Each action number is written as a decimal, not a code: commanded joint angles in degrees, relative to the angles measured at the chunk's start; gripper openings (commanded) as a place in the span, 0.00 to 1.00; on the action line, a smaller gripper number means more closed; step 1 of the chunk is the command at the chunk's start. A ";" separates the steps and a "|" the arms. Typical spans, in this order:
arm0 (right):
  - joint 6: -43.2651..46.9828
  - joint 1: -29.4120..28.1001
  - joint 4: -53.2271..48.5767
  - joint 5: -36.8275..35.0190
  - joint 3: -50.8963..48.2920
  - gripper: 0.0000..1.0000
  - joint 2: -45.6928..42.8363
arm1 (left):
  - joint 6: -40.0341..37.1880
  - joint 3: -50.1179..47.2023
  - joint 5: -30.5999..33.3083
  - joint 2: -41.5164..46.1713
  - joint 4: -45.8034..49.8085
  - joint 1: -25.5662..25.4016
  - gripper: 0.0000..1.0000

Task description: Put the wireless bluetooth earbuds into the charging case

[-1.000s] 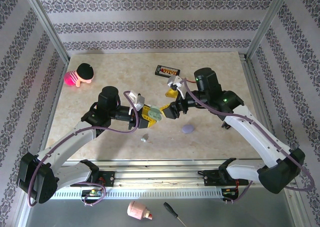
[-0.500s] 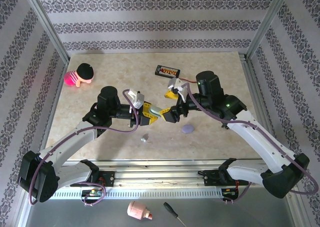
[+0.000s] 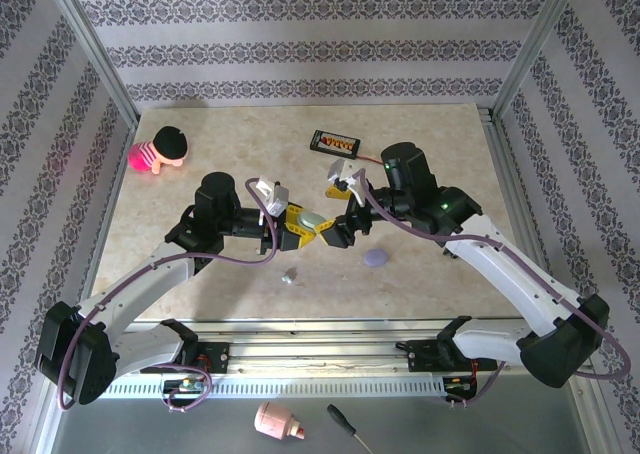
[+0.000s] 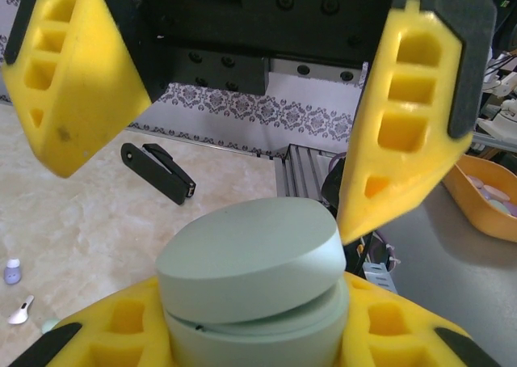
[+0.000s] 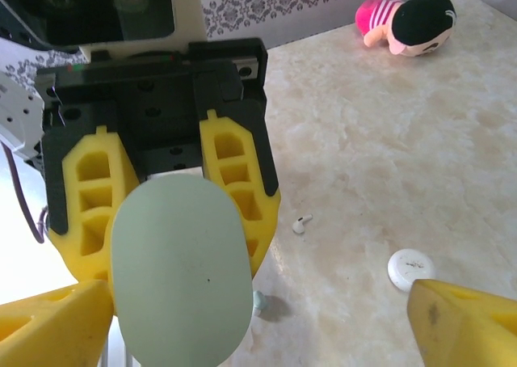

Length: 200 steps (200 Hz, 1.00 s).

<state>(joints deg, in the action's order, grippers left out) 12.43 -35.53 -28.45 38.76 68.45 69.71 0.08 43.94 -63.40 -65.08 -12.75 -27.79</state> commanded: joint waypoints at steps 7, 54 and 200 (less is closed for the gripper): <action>2.48 -0.77 -0.84 -0.26 0.29 0.95 1.03 | 0.76 2.13 -0.89 0.27 -2.19 -0.86 0.21; -0.31 1.02 1.75 -1.02 -0.49 0.90 -0.02 | 0.04 1.70 -1.54 0.41 -1.56 -0.88 0.21; -4.25 3.37 6.80 4.75 -2.43 0.38 0.03 | 0.28 1.72 -2.70 0.26 -1.84 -0.86 0.21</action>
<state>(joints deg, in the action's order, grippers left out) 8.86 -32.47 -24.05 40.53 66.48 69.76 0.14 44.16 -63.20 -65.10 -12.73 -27.79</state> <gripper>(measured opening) 0.422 0.324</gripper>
